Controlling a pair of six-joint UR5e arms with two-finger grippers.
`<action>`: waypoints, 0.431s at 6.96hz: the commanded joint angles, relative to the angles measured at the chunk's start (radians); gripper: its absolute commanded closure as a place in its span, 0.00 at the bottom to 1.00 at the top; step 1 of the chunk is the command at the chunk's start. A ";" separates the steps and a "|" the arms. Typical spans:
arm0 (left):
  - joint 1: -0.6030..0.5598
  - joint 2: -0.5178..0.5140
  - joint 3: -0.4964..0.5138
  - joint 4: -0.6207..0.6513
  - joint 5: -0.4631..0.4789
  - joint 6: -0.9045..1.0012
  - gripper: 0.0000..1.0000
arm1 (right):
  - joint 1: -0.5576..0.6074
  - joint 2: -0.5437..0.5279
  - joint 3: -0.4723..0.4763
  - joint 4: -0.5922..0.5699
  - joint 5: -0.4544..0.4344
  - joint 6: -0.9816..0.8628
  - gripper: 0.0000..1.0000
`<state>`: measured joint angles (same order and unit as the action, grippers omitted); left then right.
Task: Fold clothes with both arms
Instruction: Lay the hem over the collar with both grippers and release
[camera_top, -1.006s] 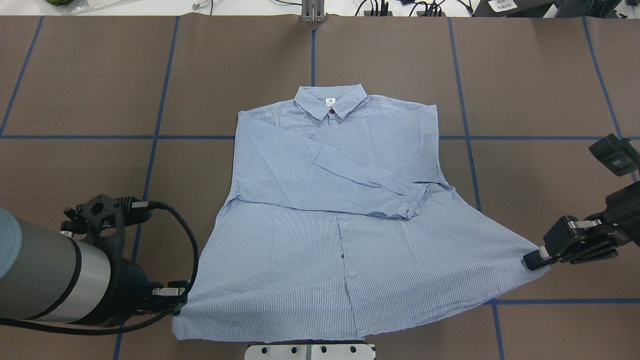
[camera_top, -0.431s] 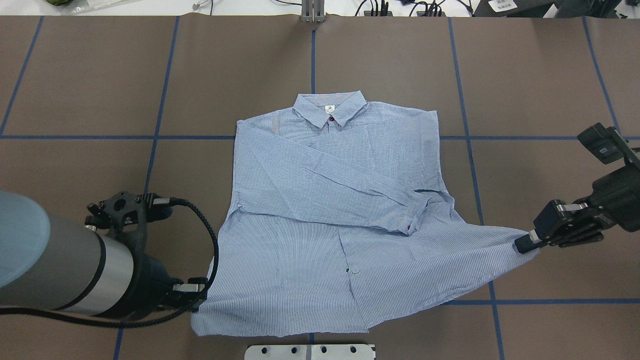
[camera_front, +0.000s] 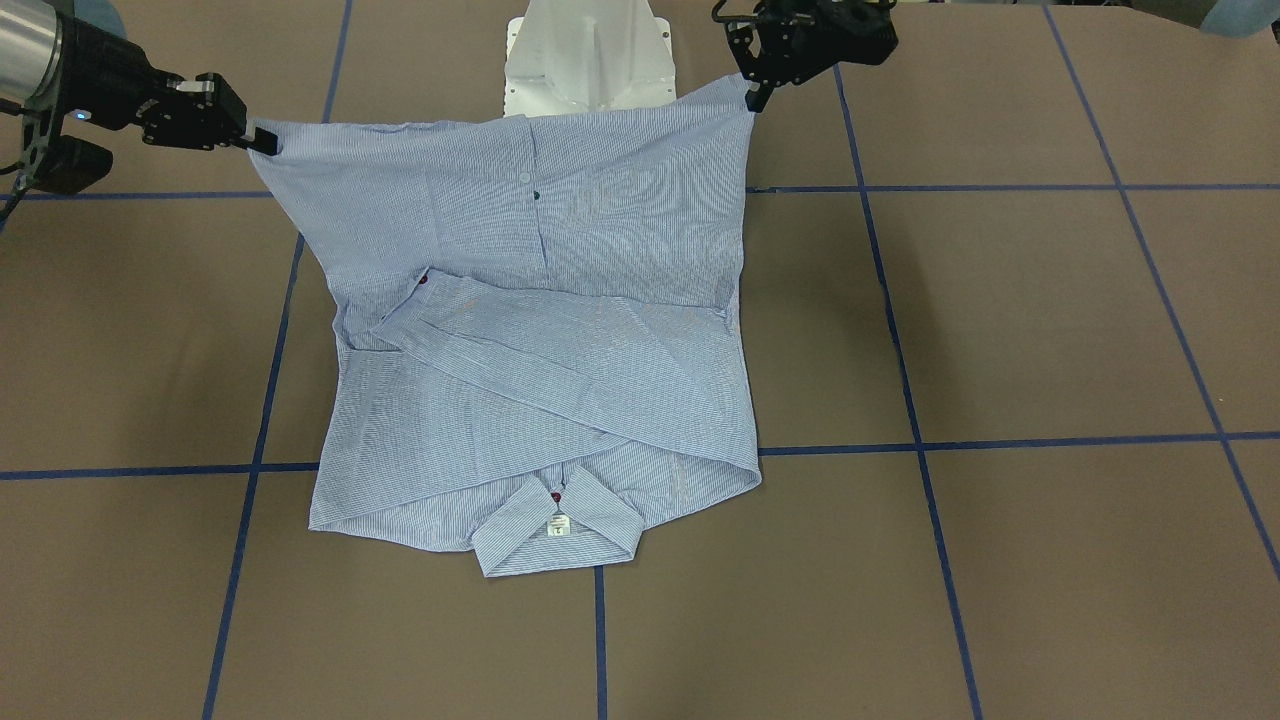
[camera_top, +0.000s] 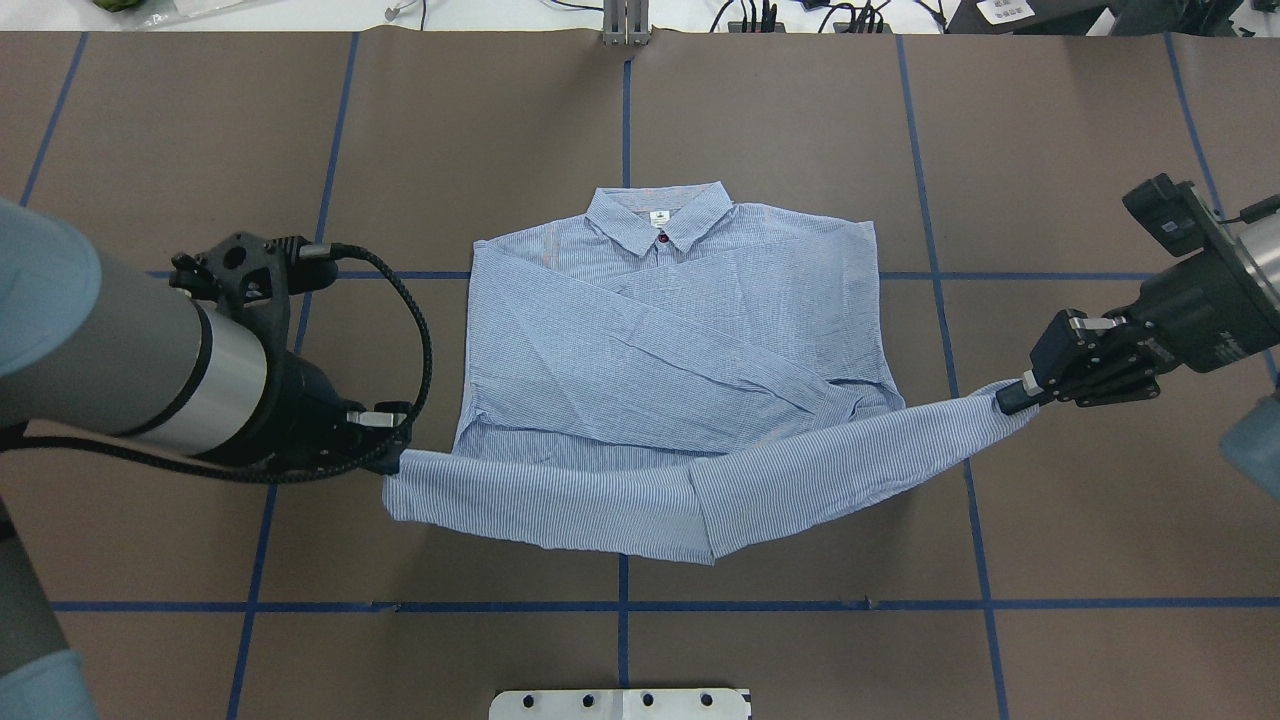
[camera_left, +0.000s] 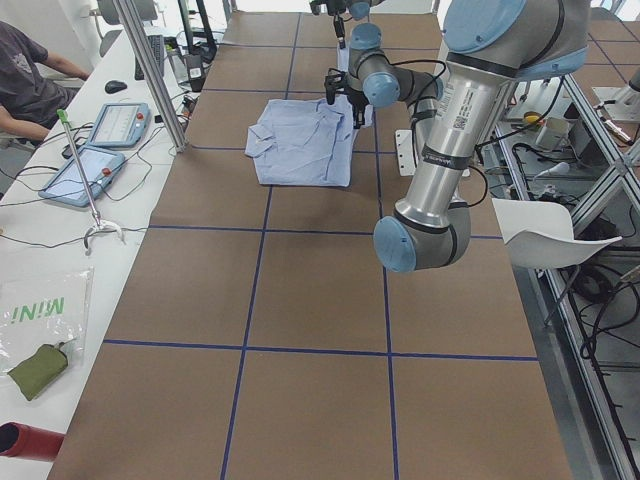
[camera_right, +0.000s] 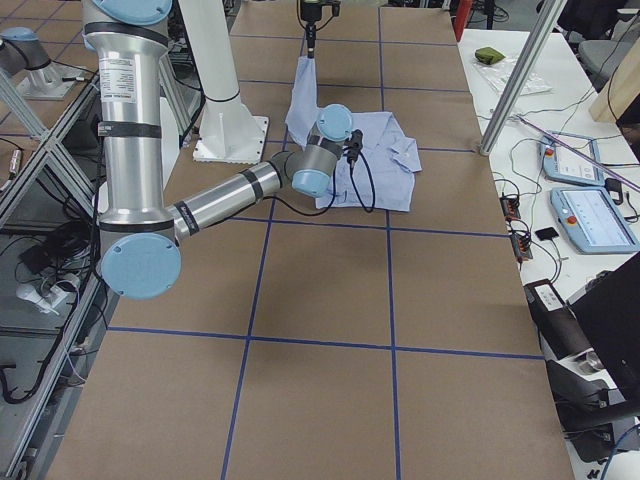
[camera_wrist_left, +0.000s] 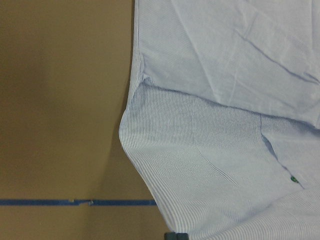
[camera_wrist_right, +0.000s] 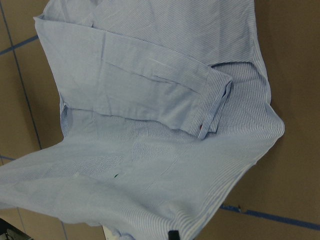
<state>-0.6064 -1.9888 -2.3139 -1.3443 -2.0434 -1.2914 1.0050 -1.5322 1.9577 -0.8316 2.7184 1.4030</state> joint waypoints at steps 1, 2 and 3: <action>-0.114 -0.007 0.161 -0.158 -0.052 0.079 1.00 | 0.049 0.116 -0.133 -0.009 -0.011 -0.007 1.00; -0.136 -0.018 0.285 -0.299 -0.064 0.081 1.00 | 0.062 0.191 -0.222 -0.009 -0.011 -0.007 1.00; -0.163 -0.025 0.380 -0.414 -0.083 0.081 1.00 | 0.073 0.246 -0.296 -0.008 -0.020 -0.007 1.00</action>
<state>-0.7366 -2.0045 -2.0548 -1.6162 -2.1060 -1.2148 1.0628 -1.3611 1.7557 -0.8394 2.7065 1.3962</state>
